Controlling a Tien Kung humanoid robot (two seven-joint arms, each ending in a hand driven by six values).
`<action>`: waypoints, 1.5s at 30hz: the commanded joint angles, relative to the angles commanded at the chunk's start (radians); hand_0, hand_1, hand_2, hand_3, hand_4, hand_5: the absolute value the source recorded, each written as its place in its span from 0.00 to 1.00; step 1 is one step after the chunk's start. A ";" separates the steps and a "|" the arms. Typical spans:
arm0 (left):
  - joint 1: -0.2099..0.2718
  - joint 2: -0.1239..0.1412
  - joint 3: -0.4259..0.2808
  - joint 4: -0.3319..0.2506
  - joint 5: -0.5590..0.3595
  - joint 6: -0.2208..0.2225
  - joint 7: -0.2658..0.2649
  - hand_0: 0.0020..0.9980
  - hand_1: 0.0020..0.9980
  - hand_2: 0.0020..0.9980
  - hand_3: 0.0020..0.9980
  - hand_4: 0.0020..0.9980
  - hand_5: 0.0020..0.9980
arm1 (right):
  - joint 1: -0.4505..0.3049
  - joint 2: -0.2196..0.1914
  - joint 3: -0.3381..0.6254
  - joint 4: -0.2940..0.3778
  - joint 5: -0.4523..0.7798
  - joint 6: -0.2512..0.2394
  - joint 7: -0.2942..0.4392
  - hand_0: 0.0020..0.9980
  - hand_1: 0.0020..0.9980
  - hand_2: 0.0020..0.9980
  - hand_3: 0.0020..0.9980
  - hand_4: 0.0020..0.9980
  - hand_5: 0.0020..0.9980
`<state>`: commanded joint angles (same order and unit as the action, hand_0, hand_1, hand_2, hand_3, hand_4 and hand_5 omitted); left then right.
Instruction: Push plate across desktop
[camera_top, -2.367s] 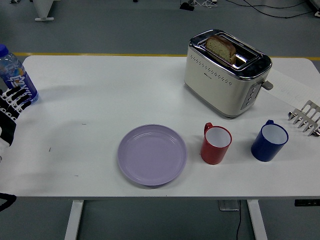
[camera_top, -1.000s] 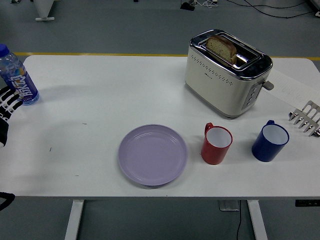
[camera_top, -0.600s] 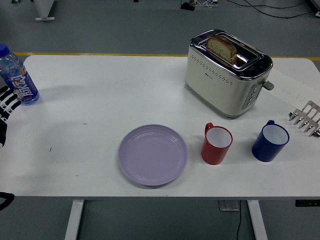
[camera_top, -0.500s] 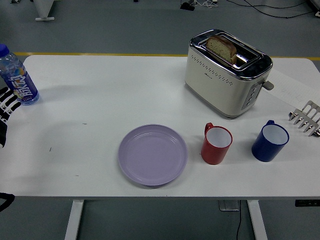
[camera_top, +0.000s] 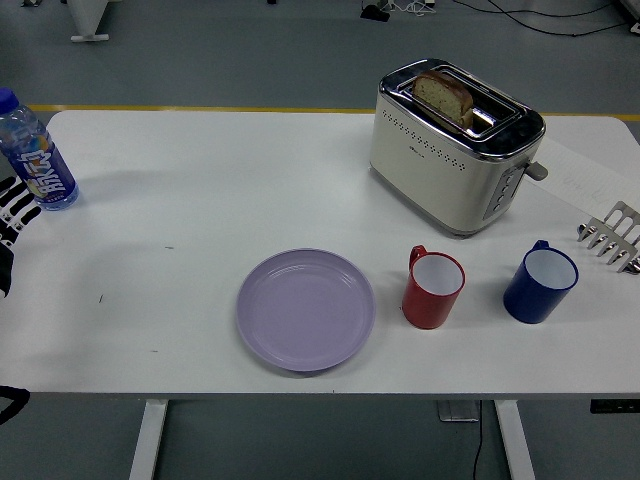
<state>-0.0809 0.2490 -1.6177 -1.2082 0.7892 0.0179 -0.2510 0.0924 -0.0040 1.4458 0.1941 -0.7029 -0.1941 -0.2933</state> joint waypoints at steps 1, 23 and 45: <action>0.000 0.000 0.000 0.000 0.000 0.000 0.000 0.71 0.76 0.74 0.67 0.56 1.00 | 0.000 0.000 0.002 0.000 -0.006 -0.001 -0.002 0.67 0.71 0.84 0.87 0.57 0.62; 0.003 0.007 0.007 0.002 -0.003 0.003 -0.004 0.71 0.76 0.74 0.67 0.55 1.00 | -0.008 -0.003 0.013 0.007 -0.036 -0.011 -0.013 0.68 0.69 0.82 0.84 0.56 0.59; 0.003 0.004 -0.003 0.012 -0.004 0.003 -0.008 0.71 0.75 0.74 0.67 0.55 1.00 | -0.009 -0.012 -0.055 -0.005 0.019 -0.011 0.004 0.68 0.69 0.81 0.84 0.55 0.58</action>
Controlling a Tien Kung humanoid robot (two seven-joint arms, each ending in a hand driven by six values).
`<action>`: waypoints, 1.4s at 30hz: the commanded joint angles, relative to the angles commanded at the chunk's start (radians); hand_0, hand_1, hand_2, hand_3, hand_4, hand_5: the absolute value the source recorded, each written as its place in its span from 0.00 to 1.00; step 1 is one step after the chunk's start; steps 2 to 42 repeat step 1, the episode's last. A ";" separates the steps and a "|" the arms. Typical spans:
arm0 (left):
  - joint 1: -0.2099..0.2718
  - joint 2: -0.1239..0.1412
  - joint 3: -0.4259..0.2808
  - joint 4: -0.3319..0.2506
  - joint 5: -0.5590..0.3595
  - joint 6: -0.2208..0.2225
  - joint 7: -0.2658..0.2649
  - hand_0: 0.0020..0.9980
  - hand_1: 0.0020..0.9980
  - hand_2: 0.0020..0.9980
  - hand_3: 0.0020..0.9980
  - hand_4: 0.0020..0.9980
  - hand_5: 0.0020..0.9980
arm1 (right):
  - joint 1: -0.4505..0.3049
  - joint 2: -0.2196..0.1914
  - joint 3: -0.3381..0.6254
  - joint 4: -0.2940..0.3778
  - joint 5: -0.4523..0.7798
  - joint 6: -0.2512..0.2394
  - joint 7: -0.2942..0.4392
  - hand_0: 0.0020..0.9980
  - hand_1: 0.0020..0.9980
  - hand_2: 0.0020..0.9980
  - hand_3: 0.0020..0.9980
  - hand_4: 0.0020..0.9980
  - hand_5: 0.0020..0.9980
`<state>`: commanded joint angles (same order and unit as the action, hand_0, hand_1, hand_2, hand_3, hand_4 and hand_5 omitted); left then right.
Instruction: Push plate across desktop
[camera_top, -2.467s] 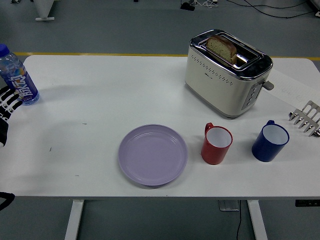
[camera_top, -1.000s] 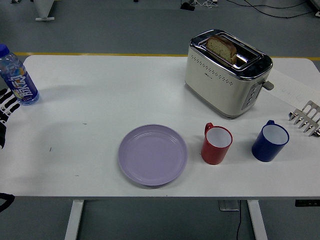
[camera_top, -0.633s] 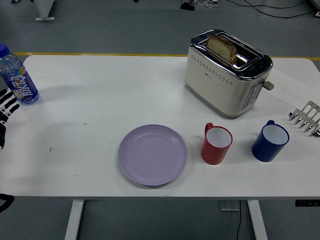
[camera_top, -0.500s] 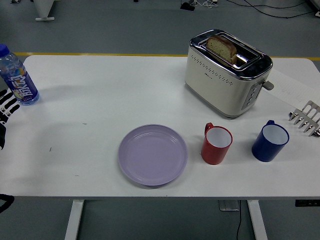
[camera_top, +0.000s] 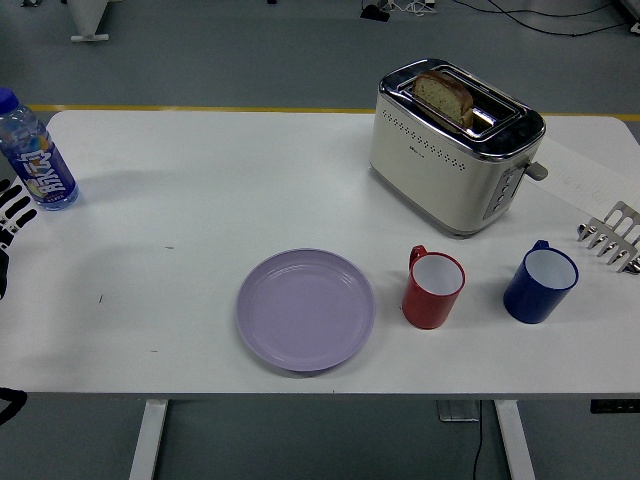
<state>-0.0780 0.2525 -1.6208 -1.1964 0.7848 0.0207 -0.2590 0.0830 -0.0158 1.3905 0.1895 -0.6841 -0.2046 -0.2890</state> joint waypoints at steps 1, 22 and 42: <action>0.000 0.000 0.000 0.001 0.000 0.000 -0.001 0.71 0.75 0.74 0.67 0.55 1.00 | 0.000 0.000 0.002 0.000 -0.003 0.001 -0.001 0.68 0.69 0.81 0.84 0.55 0.58; 0.000 0.000 0.000 0.001 0.000 0.000 -0.001 0.71 0.75 0.74 0.67 0.55 1.00 | 0.000 0.000 0.002 0.000 -0.003 0.001 -0.001 0.68 0.69 0.81 0.84 0.55 0.58; 0.000 0.000 0.000 0.001 0.000 0.000 -0.001 0.71 0.75 0.74 0.67 0.55 1.00 | 0.000 0.000 0.002 0.000 -0.003 0.001 -0.001 0.68 0.69 0.81 0.84 0.55 0.58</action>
